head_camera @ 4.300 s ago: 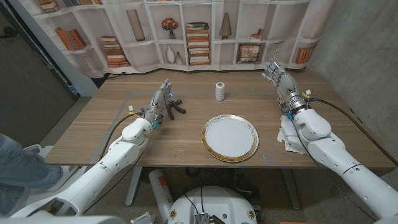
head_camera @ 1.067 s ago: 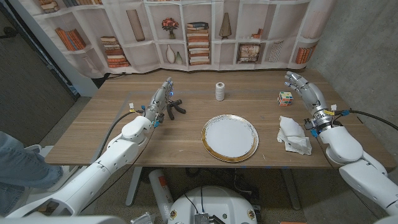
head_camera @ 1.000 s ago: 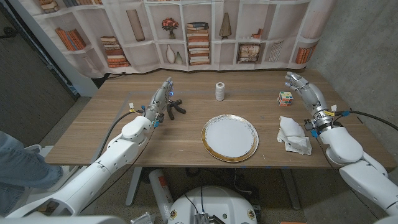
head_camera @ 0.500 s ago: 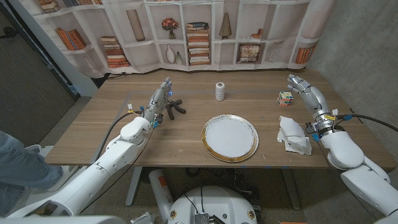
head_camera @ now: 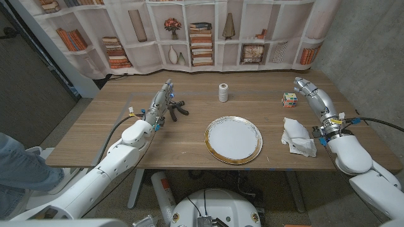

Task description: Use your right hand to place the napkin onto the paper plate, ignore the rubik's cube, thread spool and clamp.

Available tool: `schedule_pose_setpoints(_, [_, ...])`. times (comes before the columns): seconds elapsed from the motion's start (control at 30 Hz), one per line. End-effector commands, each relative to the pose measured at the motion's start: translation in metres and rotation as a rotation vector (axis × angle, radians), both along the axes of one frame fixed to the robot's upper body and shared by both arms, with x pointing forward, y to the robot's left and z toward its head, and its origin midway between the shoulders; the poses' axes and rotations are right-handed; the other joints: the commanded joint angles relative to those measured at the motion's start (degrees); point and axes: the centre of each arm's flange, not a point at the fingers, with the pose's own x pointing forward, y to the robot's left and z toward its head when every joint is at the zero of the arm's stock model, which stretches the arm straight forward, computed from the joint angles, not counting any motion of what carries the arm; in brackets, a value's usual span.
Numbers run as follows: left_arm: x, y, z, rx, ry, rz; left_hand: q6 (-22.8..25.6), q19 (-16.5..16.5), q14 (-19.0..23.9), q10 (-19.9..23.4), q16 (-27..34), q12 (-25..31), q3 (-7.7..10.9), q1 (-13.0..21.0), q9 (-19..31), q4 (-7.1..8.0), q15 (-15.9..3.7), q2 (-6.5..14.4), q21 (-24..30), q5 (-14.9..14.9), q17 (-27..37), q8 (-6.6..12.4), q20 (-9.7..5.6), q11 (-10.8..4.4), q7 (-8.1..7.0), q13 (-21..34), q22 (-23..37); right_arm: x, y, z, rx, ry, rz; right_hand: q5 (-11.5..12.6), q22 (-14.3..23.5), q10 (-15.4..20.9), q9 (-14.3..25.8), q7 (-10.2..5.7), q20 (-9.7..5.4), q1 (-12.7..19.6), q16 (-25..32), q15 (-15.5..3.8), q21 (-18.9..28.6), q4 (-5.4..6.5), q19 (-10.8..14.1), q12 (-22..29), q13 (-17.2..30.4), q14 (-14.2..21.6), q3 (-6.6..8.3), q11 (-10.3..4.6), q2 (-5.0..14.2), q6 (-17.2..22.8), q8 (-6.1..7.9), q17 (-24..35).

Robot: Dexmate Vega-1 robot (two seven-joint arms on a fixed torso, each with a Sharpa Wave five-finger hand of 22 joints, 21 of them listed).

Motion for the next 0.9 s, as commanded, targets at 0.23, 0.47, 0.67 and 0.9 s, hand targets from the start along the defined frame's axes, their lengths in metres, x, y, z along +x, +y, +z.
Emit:
schedule_pose_setpoints(0.23, [-0.004,0.001,0.000,-0.005,-0.006,0.007,0.1,-0.7,0.2,0.0,-0.1,-0.2,-0.27,0.3,0.3,0.05,-0.09,0.2,0.0,0.2,0.1,-0.23,0.54,0.02,0.15,0.3,0.3,-0.010,0.001,-0.010,-0.074,-0.007,-0.091,0.0,0.3,0.3,0.2,-0.17,-0.38,0.4,0.0,-0.09,-0.5,-0.31,0.7,0.1,0.3,0.8,-0.01,-0.29,0.11,0.8,0.38,0.1])
schedule_pose_setpoints(0.47, [-0.007,0.000,-0.001,-0.004,-0.010,0.009,0.2,-0.7,0.2,0.0,-0.1,-0.2,-0.33,0.4,0.3,0.05,-0.02,0.3,0.0,0.2,0.1,-0.25,0.49,-0.03,0.23,0.3,0.3,-0.015,0.002,-0.013,-0.107,-0.020,-0.130,0.1,0.4,0.6,0.2,-0.24,-0.33,0.4,0.0,-0.13,-0.6,-0.39,0.8,0.1,0.3,1.0,-0.07,-0.39,0.10,0.9,0.36,0.1])
schedule_pose_setpoints(0.67, [-0.010,-0.001,-0.003,-0.001,-0.012,0.009,0.2,-0.7,0.2,0.1,-0.1,-0.2,-0.37,0.4,0.3,0.04,0.00,0.3,0.0,0.2,0.1,-0.27,0.48,-0.01,0.20,0.3,0.3,-0.016,0.003,-0.017,-0.124,-0.033,-0.151,0.2,0.4,0.7,0.2,-0.30,-0.35,0.4,0.0,-0.13,-0.7,-0.45,1.0,0.1,0.3,1.1,-0.10,-0.23,0.08,1.0,0.37,0.1])
schedule_pose_setpoints(0.9, [-0.011,-0.002,-0.002,0.004,-0.015,0.007,0.2,-0.7,0.2,0.1,-0.1,-0.2,-0.42,0.4,0.3,0.03,-0.01,0.4,0.0,0.3,0.1,-0.26,0.46,0.02,0.18,0.3,0.3,-0.020,0.002,-0.018,-0.131,-0.035,-0.167,0.3,0.4,0.0,0.2,-0.37,-0.28,0.5,-0.1,-0.21,-0.9,-0.59,1.2,-0.2,0.3,1.1,-0.14,-0.13,0.08,1.2,0.39,0.2])
